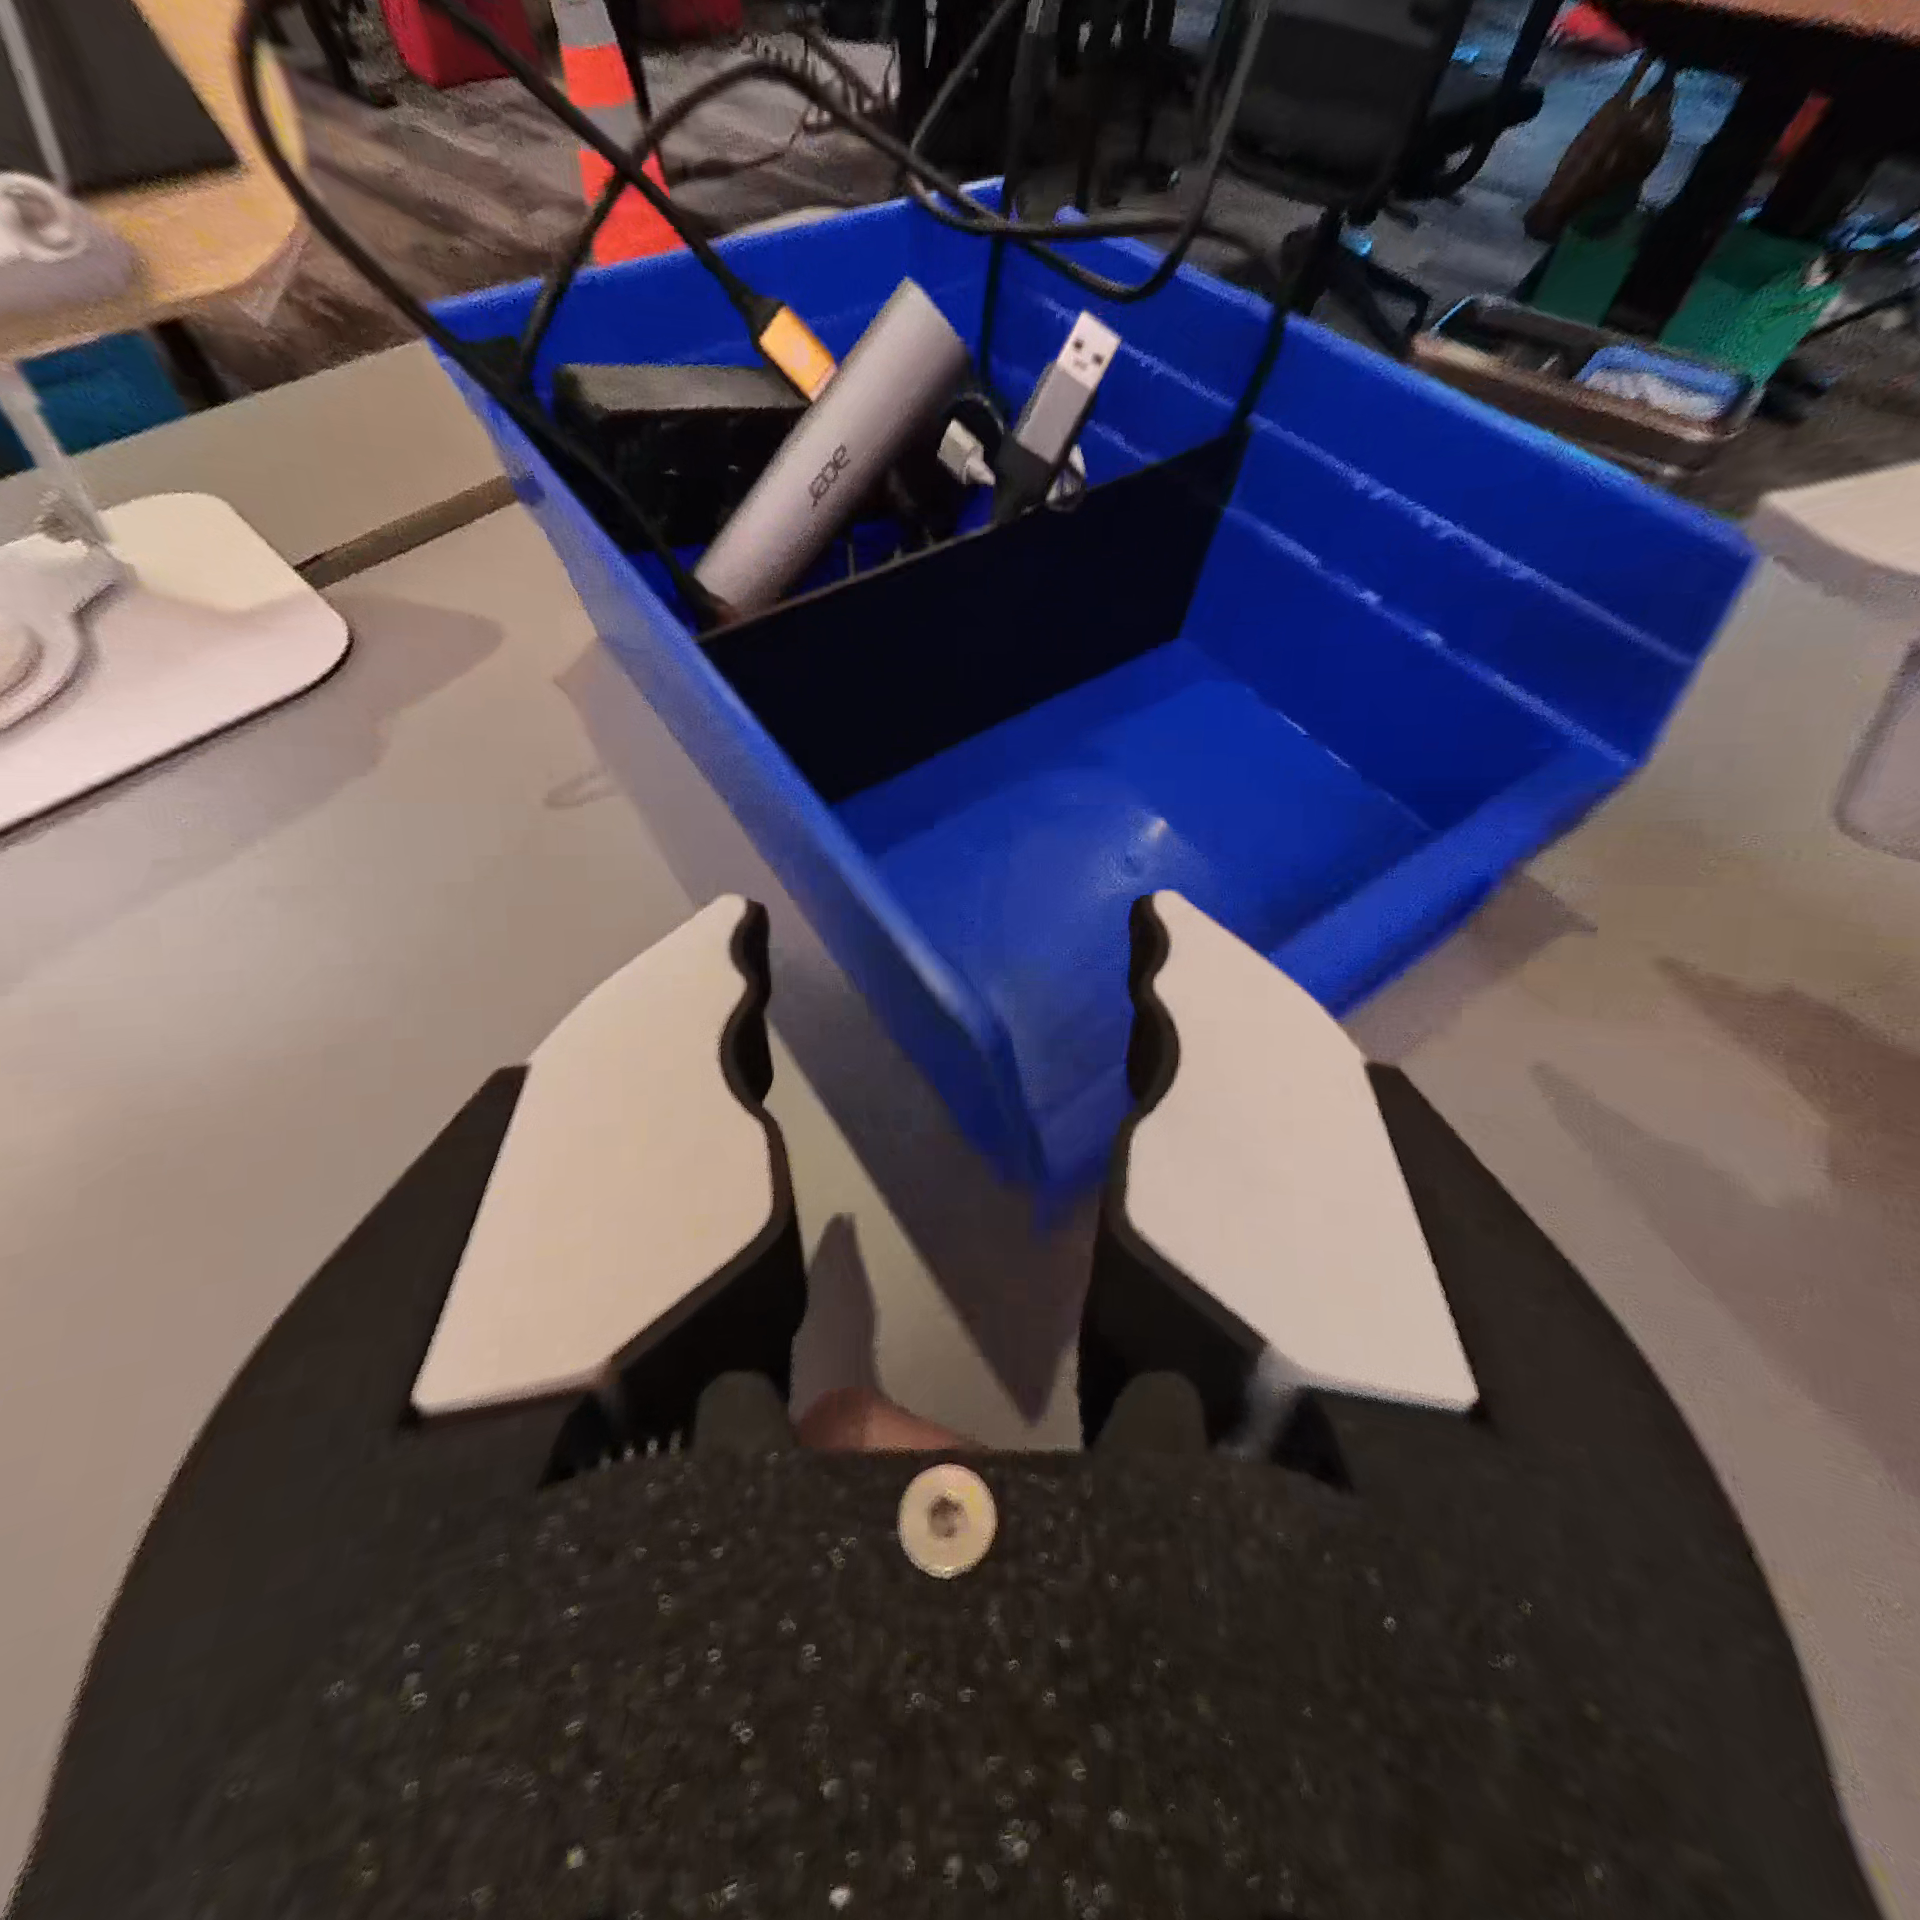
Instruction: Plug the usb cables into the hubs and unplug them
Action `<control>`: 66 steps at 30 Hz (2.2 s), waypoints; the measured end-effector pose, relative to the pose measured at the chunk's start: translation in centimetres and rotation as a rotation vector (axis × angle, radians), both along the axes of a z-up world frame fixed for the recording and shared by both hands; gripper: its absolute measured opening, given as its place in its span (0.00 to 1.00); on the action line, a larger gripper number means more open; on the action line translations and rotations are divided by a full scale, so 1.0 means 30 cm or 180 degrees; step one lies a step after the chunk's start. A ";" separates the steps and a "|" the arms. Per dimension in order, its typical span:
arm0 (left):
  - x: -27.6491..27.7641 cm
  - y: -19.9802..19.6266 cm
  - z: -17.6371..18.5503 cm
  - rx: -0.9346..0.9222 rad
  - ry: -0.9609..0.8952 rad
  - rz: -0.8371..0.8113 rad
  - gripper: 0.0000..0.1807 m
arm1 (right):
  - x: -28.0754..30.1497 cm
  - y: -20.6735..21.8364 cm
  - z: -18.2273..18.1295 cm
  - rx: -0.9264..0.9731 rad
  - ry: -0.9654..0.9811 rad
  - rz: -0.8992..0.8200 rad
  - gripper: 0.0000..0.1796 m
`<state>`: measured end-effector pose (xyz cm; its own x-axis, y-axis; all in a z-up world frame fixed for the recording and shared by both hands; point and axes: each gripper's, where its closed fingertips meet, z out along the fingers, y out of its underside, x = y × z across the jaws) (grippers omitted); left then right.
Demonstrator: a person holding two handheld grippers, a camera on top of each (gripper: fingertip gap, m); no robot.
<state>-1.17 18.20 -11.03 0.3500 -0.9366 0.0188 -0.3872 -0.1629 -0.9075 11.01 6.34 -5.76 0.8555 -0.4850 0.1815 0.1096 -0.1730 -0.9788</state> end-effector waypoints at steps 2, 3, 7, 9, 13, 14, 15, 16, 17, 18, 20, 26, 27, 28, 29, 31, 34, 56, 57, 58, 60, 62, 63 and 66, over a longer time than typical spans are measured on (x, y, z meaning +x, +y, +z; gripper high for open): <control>0.072 0.022 -0.041 -0.0061 0.0121 0.0049 0.33 | 0.077 0.003 -0.083 -0.0160 0.0316 -0.0118 0.31; 0.091 0.033 -0.060 -0.0120 0.0161 0.0110 0.35 | 0.106 0.011 -0.132 -0.0272 0.0505 -0.0174 0.33; 0.058 0.092 -0.054 -0.0135 0.0221 0.0468 0.14 | 0.073 0.060 -0.282 -0.0671 0.1274 0.0115 0.06; 0.016 0.119 -0.051 0.0024 0.0307 0.0632 0.07 | 0.044 0.059 -0.270 -0.0640 0.1266 0.0081 0.04; -0.111 0.145 -0.028 0.0201 0.0156 0.0938 0.02 | -0.077 0.058 -0.233 -0.0691 0.0773 -0.0163 0.02; -0.153 0.156 -0.011 0.0222 0.0116 0.0997 0.02 | -0.116 0.069 -0.221 -0.0619 0.0771 -0.0122 0.02; -0.198 0.167 0.009 0.0254 0.0089 0.1063 0.02 | -0.154 0.085 -0.203 -0.0548 0.0745 -0.0060 0.02; -0.245 0.178 0.032 0.0311 0.0069 0.1142 0.02 | -0.191 0.105 -0.185 -0.0499 0.0699 0.0004 0.02; -0.293 0.190 0.055 0.0369 0.0043 0.1234 0.02 | -0.228 0.127 -0.170 -0.0440 0.0667 0.0082 0.02; -0.341 0.202 0.073 0.0421 0.0030 0.1328 0.02 | -0.263 0.151 -0.156 -0.0378 0.0643 0.0160 0.02; -0.435 0.225 0.085 0.0455 0.0014 0.1507 0.02 | -0.333 0.203 -0.141 -0.0343 0.0582 0.0345 0.02; -0.663 0.277 -0.024 0.0099 0.0241 0.1903 0.02 | -0.520 0.321 -0.202 -0.0632 0.0634 0.0815 0.02; -0.680 0.282 -0.044 0.0066 0.0276 0.1901 0.03 | -0.536 0.329 -0.217 -0.0685 0.0635 0.0831 0.02; -0.687 0.284 -0.046 0.0072 0.0255 0.1855 0.04 | -0.545 0.338 -0.220 -0.0674 0.0569 0.0840 0.02; -0.695 0.285 -0.046 0.0069 0.0296 0.1840 0.05 | -0.553 0.344 -0.222 -0.0656 0.0579 0.0886 0.02; -0.688 0.266 -0.039 -0.0023 0.0272 0.1658 0.13 | -0.550 0.353 -0.241 -0.0714 0.0651 0.0953 0.02; -0.731 0.218 0.057 -0.0067 -0.0233 0.1452 0.24 | -0.551 0.354 -0.239 -0.0761 0.0640 0.1246 0.05; -1.603 0.549 -0.053 -0.0349 -0.0073 0.2394 0.02 | -1.299 0.176 -0.243 -0.1123 0.0368 0.3567 0.21; -1.601 0.517 -0.054 -0.0323 -0.0103 0.2454 0.03 | -1.307 0.221 -0.233 -0.1095 0.0402 0.3416 0.22; -1.603 0.481 -0.056 -0.0283 -0.0062 0.2526 0.03 | -1.317 0.265 -0.226 -0.1093 0.0482 0.3276 0.26; -1.608 0.402 -0.062 -0.0183 0.0132 0.2601 0.03 | -1.352 0.342 -0.225 -0.1163 0.0673 0.3076 0.34; -1.603 0.317 -0.078 -0.0259 0.0182 0.2606 0.05 | -1.397 0.400 -0.229 -0.1170 0.0759 0.2911 0.36; -1.599 0.276 -0.082 -0.0300 0.0163 0.2588 0.06 | -1.413 0.420 -0.238 -0.1201 0.0740 0.2810 0.35; -1.623 0.165 -0.083 -0.0293 0.0275 0.2636 0.05 | -1.429 0.461 -0.272 -0.1310 0.0594 0.2438 0.26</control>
<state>-49.85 23.16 -13.53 0.9279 -0.3720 0.0239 -0.1774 -0.4972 -0.8493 -31.87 20.17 -13.93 0.9514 0.3053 0.0405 0.1846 -0.4598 -0.8686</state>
